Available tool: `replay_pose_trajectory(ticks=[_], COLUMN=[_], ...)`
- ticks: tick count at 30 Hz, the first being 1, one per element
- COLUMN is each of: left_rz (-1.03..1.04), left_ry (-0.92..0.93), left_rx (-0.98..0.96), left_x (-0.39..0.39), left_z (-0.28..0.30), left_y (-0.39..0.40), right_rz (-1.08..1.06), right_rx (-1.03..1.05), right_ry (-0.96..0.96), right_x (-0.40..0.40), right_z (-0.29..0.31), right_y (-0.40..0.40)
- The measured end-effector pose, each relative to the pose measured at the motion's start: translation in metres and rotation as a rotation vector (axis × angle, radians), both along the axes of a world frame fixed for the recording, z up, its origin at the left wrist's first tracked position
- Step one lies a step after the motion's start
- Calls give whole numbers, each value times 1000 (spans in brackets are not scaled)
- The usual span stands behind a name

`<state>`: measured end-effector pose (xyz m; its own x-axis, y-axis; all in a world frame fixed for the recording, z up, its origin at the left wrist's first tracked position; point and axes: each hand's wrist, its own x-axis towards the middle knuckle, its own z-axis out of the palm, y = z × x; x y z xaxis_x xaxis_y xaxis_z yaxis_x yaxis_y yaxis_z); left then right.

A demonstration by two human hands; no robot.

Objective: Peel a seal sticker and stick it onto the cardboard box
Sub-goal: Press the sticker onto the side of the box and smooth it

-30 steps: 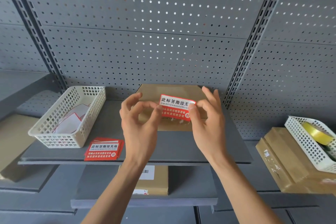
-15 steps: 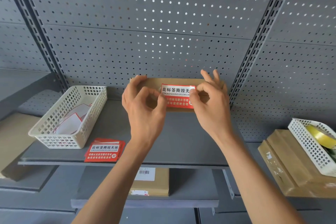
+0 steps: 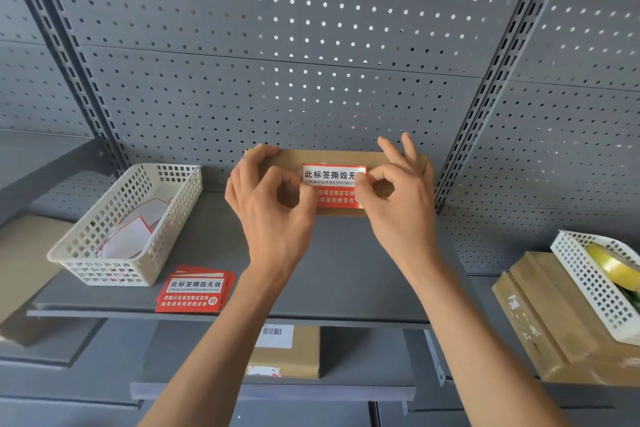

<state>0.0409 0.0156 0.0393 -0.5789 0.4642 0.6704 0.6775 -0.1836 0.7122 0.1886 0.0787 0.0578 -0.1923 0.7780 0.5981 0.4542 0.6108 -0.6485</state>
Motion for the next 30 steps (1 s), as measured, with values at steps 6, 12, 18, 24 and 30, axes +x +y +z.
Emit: replay_pose_trajectory(ticks=[6, 12, 18, 24, 30], left_rz=[35, 61, 72, 81, 82], left_ry=[50, 78, 129, 141, 146], left_rx=[20, 11, -1, -13, -37], left_x=[0, 1, 3, 3, 3], left_z=[-3, -3, -7, -6, -5], left_y=[3, 4, 6, 6, 6], right_rz=[-24, -50, -79, -83, -79], right_rx=[3, 38, 80, 115, 164], right_ry=[-22, -15, -10, -11, 8], right_x=[-2, -5, -5, -3, -3], right_z=[-1, -2, -5, -7, -8], right_y=[3, 3, 4, 6, 7])
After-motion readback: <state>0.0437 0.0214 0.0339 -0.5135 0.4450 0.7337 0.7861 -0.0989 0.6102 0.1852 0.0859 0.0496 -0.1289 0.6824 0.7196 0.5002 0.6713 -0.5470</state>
